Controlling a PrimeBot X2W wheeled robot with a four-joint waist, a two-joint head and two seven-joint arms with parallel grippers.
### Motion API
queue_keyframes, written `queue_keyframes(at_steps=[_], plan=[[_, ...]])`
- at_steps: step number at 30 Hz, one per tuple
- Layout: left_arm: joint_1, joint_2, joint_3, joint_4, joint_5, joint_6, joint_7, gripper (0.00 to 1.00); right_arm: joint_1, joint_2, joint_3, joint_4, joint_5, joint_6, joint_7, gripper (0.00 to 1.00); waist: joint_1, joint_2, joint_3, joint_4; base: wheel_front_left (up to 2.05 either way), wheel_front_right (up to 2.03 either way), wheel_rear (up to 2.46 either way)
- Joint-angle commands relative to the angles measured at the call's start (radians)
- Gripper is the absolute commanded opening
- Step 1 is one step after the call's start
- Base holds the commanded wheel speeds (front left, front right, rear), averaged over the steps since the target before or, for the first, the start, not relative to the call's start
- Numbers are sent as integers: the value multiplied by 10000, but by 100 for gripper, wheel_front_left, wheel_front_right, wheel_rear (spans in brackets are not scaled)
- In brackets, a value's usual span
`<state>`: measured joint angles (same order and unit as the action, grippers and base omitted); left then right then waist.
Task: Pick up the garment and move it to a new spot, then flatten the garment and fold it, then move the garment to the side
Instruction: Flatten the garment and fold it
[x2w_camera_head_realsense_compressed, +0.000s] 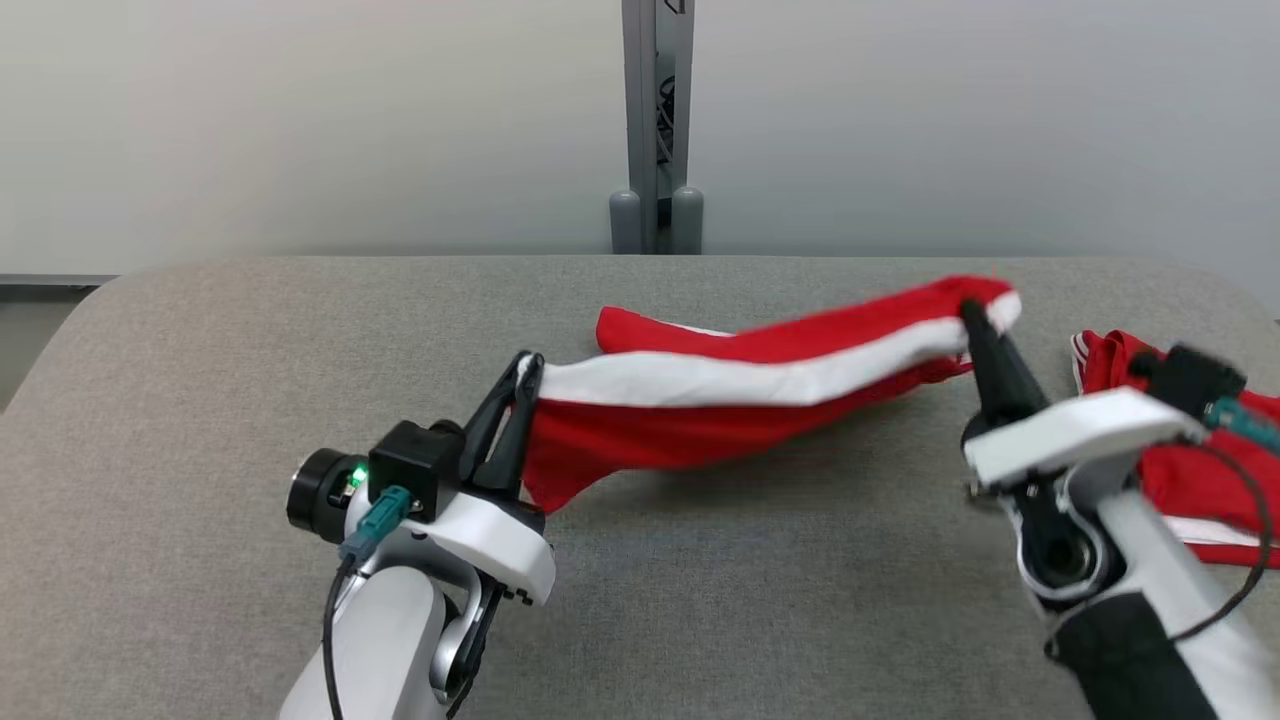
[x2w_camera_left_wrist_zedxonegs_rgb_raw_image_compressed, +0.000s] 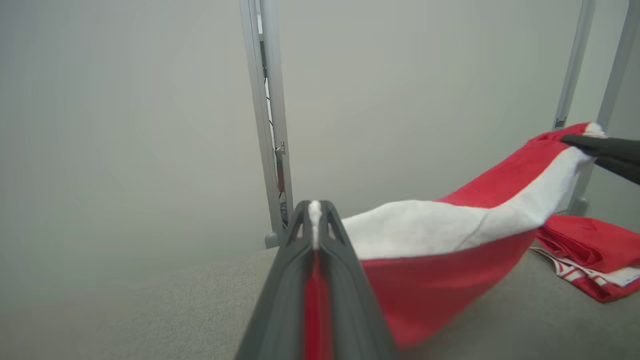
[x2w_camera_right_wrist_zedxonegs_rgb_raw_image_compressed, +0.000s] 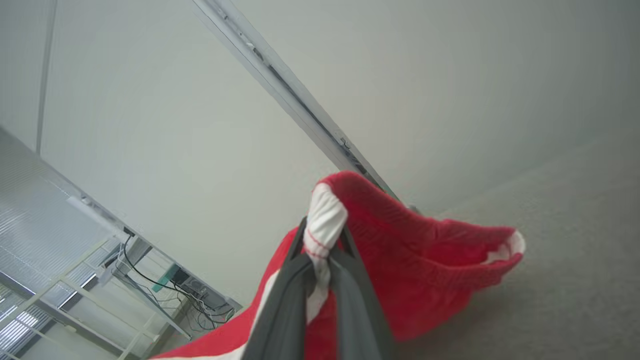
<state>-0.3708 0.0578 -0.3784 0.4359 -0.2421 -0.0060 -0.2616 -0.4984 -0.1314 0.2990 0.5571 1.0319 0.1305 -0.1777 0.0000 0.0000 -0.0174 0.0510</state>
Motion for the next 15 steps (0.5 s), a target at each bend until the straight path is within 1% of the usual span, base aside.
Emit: queue_keyframes(at_steps=[1,7,12,15], plan=[[56,54,100,-96,49,69,-37,0,-176,-56,-90,-94,153,5,101,0,0,0,-8,-3,0,0,0],[52,-28,834,-537,-497,244,-37,0,-1301,297,-573,-369,1487,7,1076,0,0,0,-95,-34,0,0,0],[-305,-44,1204,-698,-1162,180,-37,0,-1909,563,-1084,-16,2858,7,1875,0,0,0,-204,-14,0,0,0],[-553,-44,1310,-845,-1482,254,-37,0,-2222,683,-1338,283,3587,8,2128,0,0,0,-267,19,0,0,0]])
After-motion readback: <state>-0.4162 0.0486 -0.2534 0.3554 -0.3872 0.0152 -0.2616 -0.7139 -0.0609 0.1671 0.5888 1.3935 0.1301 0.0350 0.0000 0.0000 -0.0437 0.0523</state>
